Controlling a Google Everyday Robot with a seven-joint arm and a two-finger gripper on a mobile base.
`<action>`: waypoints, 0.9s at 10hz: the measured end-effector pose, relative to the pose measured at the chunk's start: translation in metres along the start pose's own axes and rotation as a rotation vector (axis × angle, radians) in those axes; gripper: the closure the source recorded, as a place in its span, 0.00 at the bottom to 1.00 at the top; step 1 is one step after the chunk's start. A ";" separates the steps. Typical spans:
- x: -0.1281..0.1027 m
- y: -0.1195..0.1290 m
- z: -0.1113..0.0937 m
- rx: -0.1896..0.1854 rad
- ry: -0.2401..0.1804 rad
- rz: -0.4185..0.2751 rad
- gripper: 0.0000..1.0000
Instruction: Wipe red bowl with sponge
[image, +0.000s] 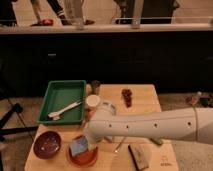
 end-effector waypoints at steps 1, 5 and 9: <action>-0.002 0.001 0.003 -0.003 -0.002 -0.003 1.00; -0.003 0.011 0.023 -0.033 -0.029 0.007 1.00; -0.002 0.015 0.034 -0.060 -0.046 0.014 1.00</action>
